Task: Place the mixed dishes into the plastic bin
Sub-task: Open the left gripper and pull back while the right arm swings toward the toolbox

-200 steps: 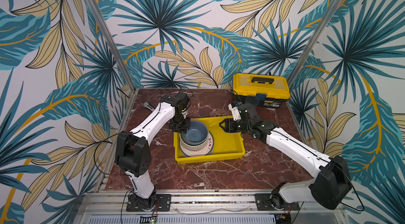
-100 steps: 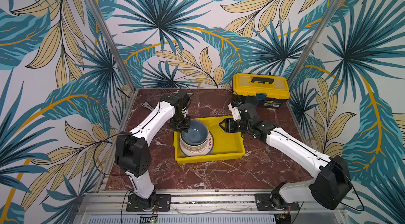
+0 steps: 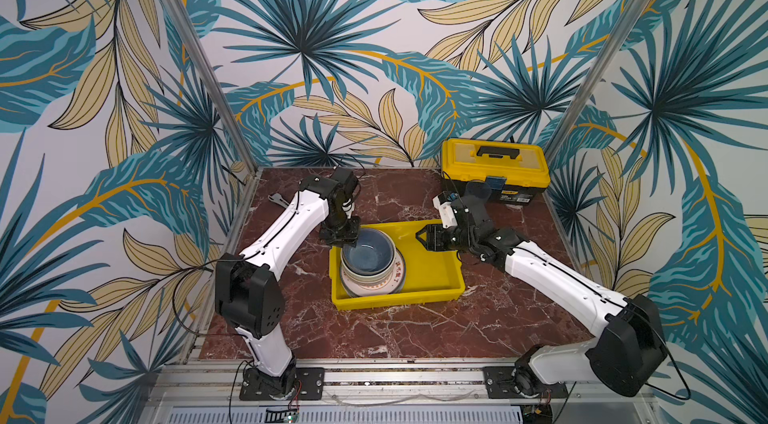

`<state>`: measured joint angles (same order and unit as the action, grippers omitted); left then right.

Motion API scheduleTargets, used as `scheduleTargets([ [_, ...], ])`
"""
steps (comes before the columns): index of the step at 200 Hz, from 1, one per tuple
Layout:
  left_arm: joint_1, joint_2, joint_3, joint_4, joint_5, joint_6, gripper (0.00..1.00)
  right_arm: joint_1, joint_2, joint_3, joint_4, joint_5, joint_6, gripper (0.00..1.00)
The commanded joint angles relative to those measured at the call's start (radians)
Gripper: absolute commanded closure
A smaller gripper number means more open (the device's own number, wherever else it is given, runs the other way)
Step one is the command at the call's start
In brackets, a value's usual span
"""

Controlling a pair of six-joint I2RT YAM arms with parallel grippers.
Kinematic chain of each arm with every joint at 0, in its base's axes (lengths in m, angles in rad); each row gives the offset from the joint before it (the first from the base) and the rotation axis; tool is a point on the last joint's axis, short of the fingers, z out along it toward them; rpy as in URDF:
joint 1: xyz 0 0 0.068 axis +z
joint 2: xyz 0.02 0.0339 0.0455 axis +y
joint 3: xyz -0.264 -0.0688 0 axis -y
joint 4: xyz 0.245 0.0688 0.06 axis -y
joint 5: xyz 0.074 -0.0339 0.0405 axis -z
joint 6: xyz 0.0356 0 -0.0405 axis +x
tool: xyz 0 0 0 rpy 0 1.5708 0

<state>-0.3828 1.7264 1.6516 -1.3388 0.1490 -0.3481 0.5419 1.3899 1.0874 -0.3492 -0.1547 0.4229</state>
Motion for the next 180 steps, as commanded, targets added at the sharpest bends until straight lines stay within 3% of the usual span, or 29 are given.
scheduleTargets([
  [1, -0.002, -0.039, 0.034, -0.024, -0.011, 0.003, 0.60, -0.001, 0.014, -0.001, -0.007, -0.009, 0.001, 0.42],
  [80, 0.004, -0.051, 0.032, -0.048, -0.086, 0.019, 0.62, -0.002, 0.018, 0.008, -0.009, -0.011, -0.003, 0.42],
  [146, 0.096, -0.043, 0.089, -0.043, -0.106, 0.029, 0.60, -0.009, -0.026, 0.015, -0.045, 0.046, -0.026, 0.42],
  [180, 0.138, -0.075, 0.040, 0.010, -0.119, 0.028, 0.53, -0.117, -0.023, 0.071, -0.120, 0.075, -0.027, 0.43],
])
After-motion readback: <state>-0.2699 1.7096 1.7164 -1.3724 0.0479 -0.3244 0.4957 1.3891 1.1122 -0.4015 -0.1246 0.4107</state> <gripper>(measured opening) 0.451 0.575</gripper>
